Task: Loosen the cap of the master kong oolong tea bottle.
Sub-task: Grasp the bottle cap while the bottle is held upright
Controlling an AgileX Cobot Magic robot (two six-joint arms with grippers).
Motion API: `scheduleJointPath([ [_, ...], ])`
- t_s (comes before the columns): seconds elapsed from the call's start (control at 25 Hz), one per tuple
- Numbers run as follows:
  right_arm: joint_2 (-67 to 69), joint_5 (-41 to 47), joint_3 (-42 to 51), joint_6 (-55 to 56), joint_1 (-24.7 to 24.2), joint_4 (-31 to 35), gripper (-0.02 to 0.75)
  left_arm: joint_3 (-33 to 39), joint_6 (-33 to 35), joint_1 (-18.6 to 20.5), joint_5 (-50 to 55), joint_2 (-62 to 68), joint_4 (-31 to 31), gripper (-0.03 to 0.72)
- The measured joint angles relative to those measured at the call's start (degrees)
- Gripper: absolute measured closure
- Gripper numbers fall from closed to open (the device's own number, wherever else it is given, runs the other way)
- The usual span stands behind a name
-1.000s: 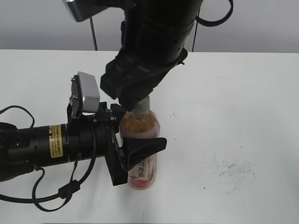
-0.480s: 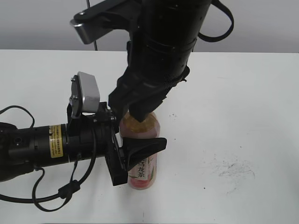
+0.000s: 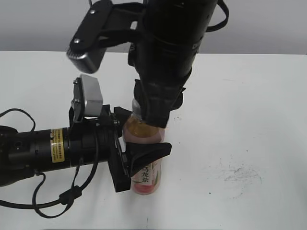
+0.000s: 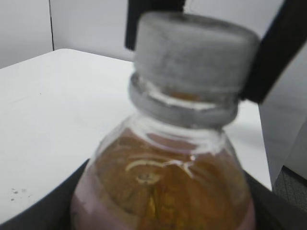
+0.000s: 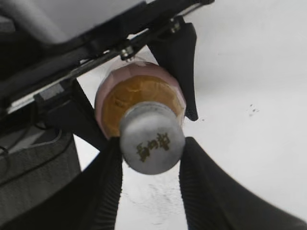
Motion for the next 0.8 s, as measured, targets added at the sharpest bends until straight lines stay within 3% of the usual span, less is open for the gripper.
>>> scheduleJointPath([
  [0.56, 0.33, -0.82, -1.42, -67.25, -0.06, -0.69, 0.466, 0.00, 0.79, 0.00, -0.19, 0.00, 0.90, 0.244],
  [0.68, 0.35, -1.72, -1.42, -74.38, -0.06, -0.69, 0.466, 0.00, 0.40, 0.00, -0.19, 0.00, 0.84, 0.244],
  [0.8, 0.35, -1.52, -1.42, -73.26, -0.06, -0.69, 0.466, 0.00, 0.40, 0.00, -0.19, 0.00, 0.84, 0.244],
])
